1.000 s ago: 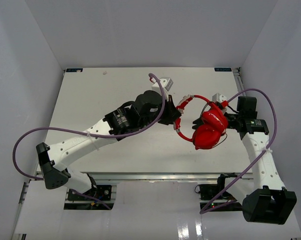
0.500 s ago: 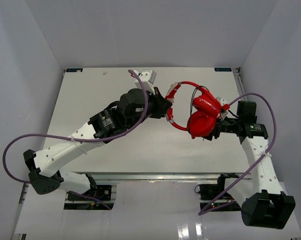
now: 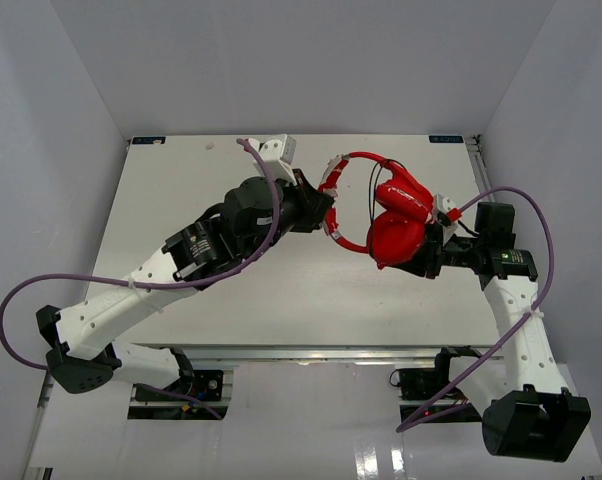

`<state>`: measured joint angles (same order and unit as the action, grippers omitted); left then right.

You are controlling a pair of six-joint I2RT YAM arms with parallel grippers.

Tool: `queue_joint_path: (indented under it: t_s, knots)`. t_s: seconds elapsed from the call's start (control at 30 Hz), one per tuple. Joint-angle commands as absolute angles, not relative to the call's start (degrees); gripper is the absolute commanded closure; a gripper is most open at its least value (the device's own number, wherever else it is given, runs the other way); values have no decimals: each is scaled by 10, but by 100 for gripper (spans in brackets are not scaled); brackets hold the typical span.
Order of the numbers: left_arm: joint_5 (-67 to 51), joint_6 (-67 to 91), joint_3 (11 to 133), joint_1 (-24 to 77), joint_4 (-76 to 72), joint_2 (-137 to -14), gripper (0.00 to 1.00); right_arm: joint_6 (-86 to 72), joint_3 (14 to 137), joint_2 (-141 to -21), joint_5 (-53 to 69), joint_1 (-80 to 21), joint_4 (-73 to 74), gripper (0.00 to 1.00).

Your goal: Wrap the headphones

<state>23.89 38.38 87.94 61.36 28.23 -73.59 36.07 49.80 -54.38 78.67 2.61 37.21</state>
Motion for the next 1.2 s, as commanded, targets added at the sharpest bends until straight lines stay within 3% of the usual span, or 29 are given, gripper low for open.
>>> queue_joint_path:
  t_s: [0.0, 0.27, 0.47, 0.9, 1.17]
  knots:
    - [266, 412, 890, 614, 239, -701, 100, 358, 503, -523, 800, 29, 366, 90]
    - [347, 481, 851, 614, 207, -714, 100, 333, 508, -460, 733, 28, 364, 92]
    - [396, 497, 852, 612, 175, -742, 100, 416, 532, -431, 637, 18, 456, 92]
    - [390, 529, 910, 607, 215, -900, 100, 472, 559, -443, 464, -20, 532, 92]
    - [367, 563, 909, 597, 257, -976, 100, 410, 502, -426, 415, -23, 463, 92]
